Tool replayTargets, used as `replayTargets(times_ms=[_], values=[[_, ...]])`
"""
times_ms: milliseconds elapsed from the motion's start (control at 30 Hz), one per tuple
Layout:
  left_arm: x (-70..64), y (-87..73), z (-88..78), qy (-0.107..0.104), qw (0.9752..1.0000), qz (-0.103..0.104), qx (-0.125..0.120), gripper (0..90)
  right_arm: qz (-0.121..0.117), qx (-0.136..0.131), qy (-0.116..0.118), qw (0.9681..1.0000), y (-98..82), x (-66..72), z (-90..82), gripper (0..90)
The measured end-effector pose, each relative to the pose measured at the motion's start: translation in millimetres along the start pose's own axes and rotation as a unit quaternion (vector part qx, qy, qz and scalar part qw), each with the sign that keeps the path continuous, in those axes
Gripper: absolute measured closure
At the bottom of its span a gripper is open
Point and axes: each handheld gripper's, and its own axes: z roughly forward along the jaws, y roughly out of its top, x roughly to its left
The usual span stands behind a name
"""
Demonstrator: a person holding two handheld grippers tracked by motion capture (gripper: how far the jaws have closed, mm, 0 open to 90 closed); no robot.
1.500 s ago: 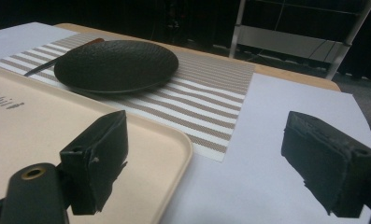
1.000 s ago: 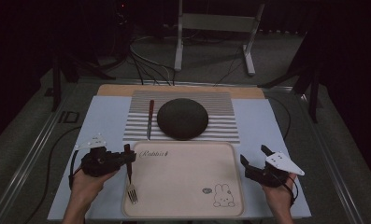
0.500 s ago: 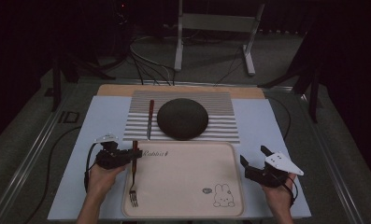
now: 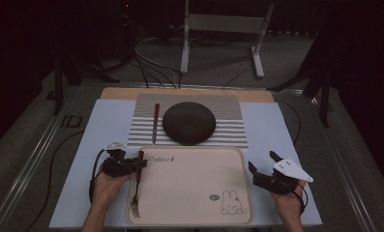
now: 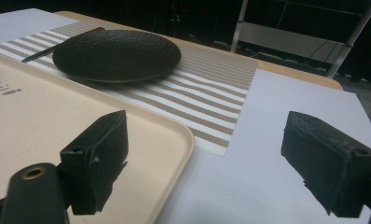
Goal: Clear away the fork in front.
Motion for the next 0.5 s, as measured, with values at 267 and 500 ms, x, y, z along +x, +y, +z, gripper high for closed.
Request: replayTargets(times_ms=[267,500], values=[[-2.0,0.5,-6.9,0.05,0.9986,0.005,-0.013,46.1,0.002,-0.001,0.0,1.0,0.2,-0.6,-1.3,14.7],[-10.6,6.9,-31.1,0.092,0.991,0.012,-0.097,21.1,0.003,-0.005,0.005,1.0,0.6,0.0,-2.1,13.5]])
